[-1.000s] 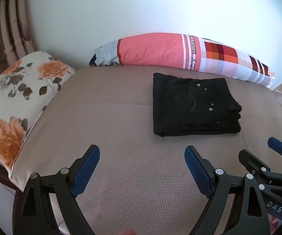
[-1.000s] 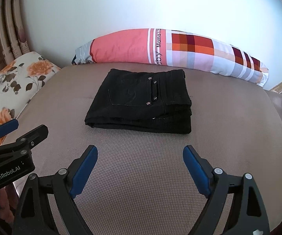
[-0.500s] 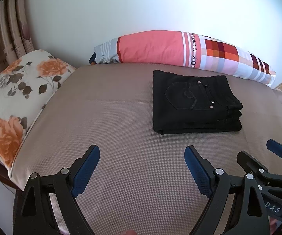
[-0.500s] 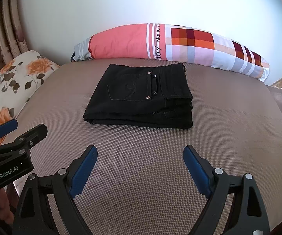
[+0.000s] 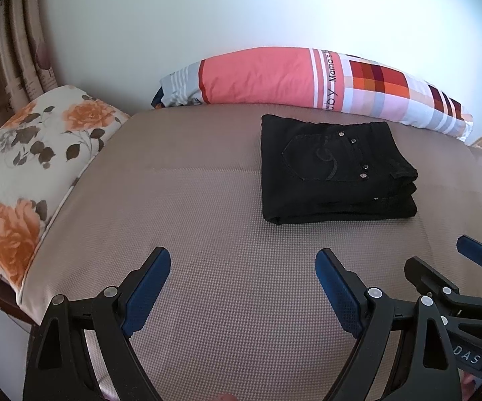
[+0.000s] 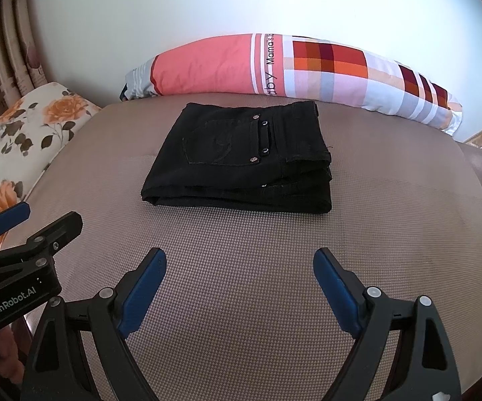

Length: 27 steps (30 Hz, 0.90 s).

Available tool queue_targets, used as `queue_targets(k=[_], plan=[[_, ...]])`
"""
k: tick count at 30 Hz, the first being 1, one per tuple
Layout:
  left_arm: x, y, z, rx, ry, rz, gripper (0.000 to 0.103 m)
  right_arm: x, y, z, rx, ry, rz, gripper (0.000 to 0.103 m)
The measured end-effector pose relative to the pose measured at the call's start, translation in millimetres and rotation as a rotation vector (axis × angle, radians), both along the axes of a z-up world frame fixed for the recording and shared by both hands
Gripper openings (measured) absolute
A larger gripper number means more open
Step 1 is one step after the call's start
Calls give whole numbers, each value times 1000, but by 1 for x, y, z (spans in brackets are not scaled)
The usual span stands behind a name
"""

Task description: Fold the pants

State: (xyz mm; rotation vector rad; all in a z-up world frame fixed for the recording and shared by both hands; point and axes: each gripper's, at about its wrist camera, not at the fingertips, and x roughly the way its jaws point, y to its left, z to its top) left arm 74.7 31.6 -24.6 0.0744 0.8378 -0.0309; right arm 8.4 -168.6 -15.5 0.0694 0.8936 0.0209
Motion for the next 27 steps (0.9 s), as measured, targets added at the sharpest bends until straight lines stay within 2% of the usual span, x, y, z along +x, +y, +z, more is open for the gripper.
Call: queue_targets(k=[27], plan=[[11, 4, -10, 10, 23, -27, 88, 2, -1, -7, 3, 26, -8, 88]])
